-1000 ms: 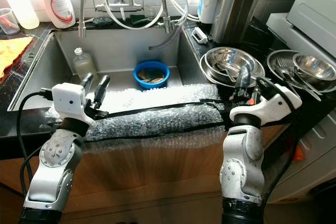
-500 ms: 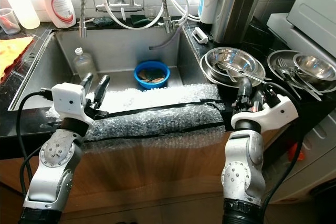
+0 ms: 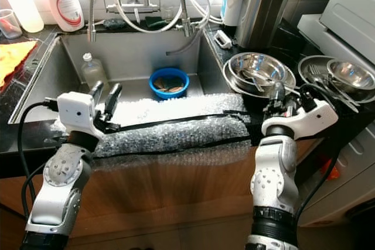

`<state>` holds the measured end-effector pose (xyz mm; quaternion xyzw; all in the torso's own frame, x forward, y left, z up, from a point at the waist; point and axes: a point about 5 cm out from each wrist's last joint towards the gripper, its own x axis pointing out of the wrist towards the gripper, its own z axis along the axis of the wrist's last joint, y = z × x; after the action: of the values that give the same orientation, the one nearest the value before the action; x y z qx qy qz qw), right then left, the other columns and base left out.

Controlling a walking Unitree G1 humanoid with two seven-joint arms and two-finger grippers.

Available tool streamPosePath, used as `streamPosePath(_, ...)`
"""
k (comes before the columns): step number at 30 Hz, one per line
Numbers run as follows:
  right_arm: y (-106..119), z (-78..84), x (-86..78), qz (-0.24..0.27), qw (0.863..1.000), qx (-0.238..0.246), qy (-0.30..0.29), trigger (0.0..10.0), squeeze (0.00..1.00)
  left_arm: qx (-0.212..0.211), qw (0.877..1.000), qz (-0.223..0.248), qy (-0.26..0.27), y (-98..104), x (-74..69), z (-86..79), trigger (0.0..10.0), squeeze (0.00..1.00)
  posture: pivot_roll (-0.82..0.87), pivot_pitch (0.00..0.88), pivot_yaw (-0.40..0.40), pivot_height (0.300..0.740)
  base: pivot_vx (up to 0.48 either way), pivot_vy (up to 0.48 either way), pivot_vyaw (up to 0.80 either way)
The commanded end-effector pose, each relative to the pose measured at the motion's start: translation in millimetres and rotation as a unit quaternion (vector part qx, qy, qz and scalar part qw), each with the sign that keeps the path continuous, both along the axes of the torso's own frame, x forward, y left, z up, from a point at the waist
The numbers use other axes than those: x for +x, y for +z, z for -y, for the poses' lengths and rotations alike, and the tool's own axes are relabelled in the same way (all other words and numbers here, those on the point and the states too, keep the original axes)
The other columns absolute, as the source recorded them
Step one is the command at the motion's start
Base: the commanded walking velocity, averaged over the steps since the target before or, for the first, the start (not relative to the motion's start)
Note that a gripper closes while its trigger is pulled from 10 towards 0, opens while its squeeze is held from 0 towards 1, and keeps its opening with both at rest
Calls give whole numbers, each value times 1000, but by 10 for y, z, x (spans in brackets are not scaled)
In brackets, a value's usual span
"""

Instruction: Kitchen organization

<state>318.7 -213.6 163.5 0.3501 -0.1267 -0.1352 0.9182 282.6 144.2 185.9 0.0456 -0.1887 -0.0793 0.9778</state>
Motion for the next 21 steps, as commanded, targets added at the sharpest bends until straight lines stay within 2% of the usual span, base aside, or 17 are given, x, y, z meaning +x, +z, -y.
streamPosePath(1, 23, 13, 22, 5, 1000, -2, -2, 10000, 0, 3, 1000, -1, 1, 11, 17, 3, 10000, 0, -21, 22, -17, 740, 0, 0, 0)
streamPosePath(11, 49, 34, 74, 9, 1000, -7, -5, 10000, 0, 2, 1000, -2, -1, 3, 12, 14, 10000, 0, -17, 20, -21, 740, 0, 0, 0)
streamPosePath(12, 49, 37, 75, 9, 1000, -7, -5, 1569, 0, 2, 1000, -2, -1, 2, 12, 13, 10000, 0, -15, 20, -21, 740, 0, 0, 0)
streamPosePath(13, 49, 41, 77, 10, 1000, -7, -6, 1569, 0, 2, 1000, -2, -1, 1, 11, 13, 10000, 0, -15, 20, -21, 740, 0, 0, 0)
streamPosePath(14, 53, 49, 83, 11, 1000, -7, -7, 0, 0, 1, 1000, -2, -1, 1, 11, 13, 10000, 0, -15, 20, -22, 740, 0, 0, 0)
streamPosePath(20, 54, 52, 94, 11, 1000, -7, -8, 0, 0, 2, 1000, -2, -1, -1, 10, 12, 10000, 0, -14, 19, -22, 740, 0, 0, 0)
streamPosePath(21, 53, 55, 98, 10, 1000, -9, -8, 10000, 0, 1, 1000, -2, -1, -1, 9, 13, 10000, 0, -13, 17, -22, 740, 0, 0, 0)
